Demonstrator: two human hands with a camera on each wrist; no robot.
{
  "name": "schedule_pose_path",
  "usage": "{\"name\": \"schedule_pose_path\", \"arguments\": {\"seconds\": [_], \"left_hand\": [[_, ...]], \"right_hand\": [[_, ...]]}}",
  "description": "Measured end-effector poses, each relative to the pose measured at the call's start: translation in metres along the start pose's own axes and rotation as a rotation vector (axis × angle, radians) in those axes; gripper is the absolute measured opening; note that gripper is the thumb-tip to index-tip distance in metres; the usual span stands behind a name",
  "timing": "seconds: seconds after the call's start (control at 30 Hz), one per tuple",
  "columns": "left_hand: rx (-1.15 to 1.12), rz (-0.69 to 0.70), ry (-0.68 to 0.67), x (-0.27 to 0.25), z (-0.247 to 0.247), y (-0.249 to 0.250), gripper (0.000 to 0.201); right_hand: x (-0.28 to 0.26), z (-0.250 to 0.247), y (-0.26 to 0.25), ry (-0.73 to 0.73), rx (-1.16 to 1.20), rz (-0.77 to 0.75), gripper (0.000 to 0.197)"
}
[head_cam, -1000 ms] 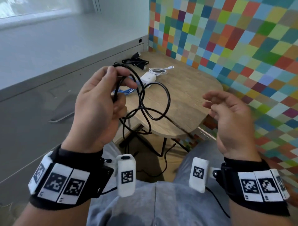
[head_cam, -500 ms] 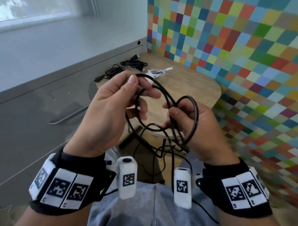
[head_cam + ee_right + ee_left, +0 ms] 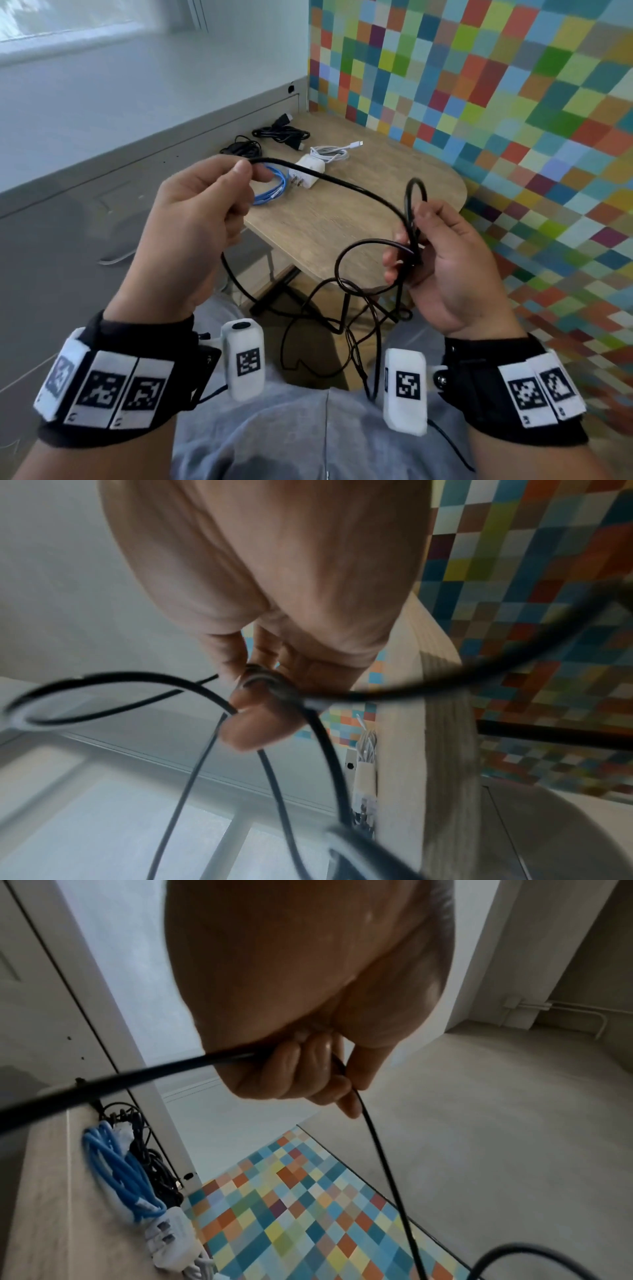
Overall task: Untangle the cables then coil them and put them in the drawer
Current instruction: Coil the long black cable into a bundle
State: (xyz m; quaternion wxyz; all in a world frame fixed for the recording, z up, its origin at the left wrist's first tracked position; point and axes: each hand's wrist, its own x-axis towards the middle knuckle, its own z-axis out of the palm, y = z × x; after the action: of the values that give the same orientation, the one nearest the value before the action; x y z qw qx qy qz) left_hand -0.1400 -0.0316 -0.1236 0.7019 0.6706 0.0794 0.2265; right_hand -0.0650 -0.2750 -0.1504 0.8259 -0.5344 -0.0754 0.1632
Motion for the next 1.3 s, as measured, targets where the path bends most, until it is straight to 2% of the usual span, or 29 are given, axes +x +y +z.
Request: {"name": "schedule_pose_path", "arguments": {"seconds": [0.07,0.17,0.33,0.4,0.5,0.6,0.7,0.8,0.9,1.0,1.1,1.2,1.3], "left_hand": [[0.018,0.010,0.047,0.001,-0.002,-0.001,0.026],[0.055,0.016,0.067,0.002,-0.002,-0.003,0.028],[0.278,-0.074,-0.012,0.002,0.007,-0.015,0.018],[0.360,-0.084,-0.029,0.000,0.011,-0.021,0.034],[0.562,0.060,-0.085,-0.008,0.021,-0.019,0.053],[0.626,0.235,-0.234,-0.018,0.038,-0.012,0.058],[0.690,0.246,-0.363,-0.022,0.051,-0.014,0.051],[0.656,0.145,-0.326,-0.021,0.049,-0.016,0.024],[0.574,0.152,-0.195,-0.017,0.040,-0.015,0.010],[0.500,0.137,-0.104,-0.014,0.035,-0.011,0.013],[0.450,0.064,-0.115,-0.013,0.031,-0.014,0.025],[0.271,-0.021,-0.099,-0.010,0.030,-0.014,0.033],[0.138,-0.044,-0.031,-0.007,0.031,-0.011,0.038]], "right_hand": [[0.002,-0.001,0.001,0.086,-0.016,-0.030,0.030],[0.005,-0.003,0.001,0.175,-0.032,-0.064,0.022],[0.003,0.000,-0.001,0.120,0.097,-0.039,0.019],[0.002,0.004,-0.003,0.078,0.130,-0.025,0.015],[-0.002,0.012,-0.001,0.007,0.145,-0.007,0.016],[-0.006,0.021,0.002,-0.075,0.117,0.022,0.015],[-0.010,0.026,0.005,-0.136,0.056,0.026,0.018],[-0.010,0.021,0.005,-0.091,-0.061,0.012,0.016],[-0.006,0.012,0.002,0.011,-0.113,-0.028,0.017],[-0.001,0.004,-0.002,0.063,-0.044,-0.090,0.021],[0.002,0.002,0.001,0.103,0.006,-0.117,0.022],[0.003,-0.001,0.003,0.136,-0.002,-0.111,0.022],[0.006,-0.006,0.003,0.197,-0.031,-0.134,0.018]]}}
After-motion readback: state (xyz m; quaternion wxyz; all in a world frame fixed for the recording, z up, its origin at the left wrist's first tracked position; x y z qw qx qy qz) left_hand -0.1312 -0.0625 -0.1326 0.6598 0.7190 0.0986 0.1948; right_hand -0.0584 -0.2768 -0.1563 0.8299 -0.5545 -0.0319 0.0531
